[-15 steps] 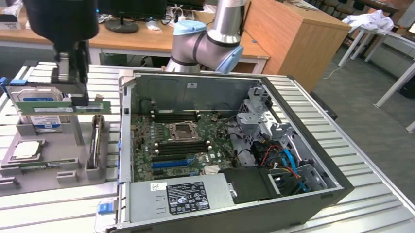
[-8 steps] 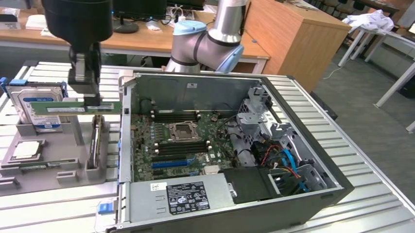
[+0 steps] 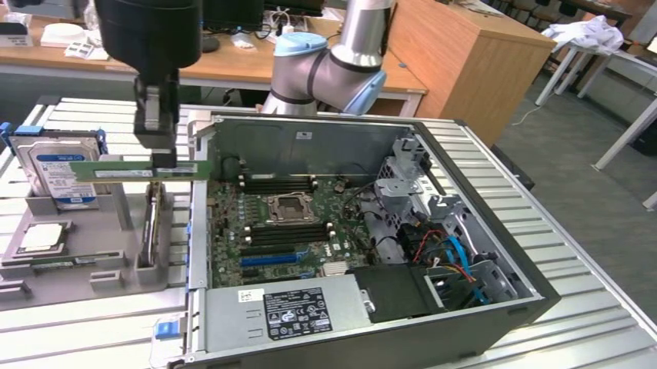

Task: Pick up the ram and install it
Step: 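Pick up the ram and move it above insertion slot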

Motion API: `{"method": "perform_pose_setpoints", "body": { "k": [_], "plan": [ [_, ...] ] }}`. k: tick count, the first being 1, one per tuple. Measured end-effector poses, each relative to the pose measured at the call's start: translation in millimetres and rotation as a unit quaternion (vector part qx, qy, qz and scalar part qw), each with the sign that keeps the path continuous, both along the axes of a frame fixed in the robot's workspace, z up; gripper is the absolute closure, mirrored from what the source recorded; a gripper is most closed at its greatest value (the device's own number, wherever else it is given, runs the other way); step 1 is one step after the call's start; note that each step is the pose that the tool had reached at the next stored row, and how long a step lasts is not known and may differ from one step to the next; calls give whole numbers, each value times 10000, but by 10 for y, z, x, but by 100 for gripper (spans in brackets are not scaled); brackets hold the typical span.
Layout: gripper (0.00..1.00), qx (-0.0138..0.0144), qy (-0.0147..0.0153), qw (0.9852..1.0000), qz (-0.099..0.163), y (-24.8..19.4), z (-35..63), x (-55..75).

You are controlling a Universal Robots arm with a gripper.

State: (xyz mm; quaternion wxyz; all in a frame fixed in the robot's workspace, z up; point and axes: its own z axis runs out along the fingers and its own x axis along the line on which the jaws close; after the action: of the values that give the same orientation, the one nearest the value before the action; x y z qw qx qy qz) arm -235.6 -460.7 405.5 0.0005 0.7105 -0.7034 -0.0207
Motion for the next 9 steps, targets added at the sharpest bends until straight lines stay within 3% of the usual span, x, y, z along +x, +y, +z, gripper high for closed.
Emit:
{"method": "perform_pose_setpoints", "body": {
  "k": [9],
  "plan": [
    [88,0,2,10000,5,-2,0,257]
  ]
}}
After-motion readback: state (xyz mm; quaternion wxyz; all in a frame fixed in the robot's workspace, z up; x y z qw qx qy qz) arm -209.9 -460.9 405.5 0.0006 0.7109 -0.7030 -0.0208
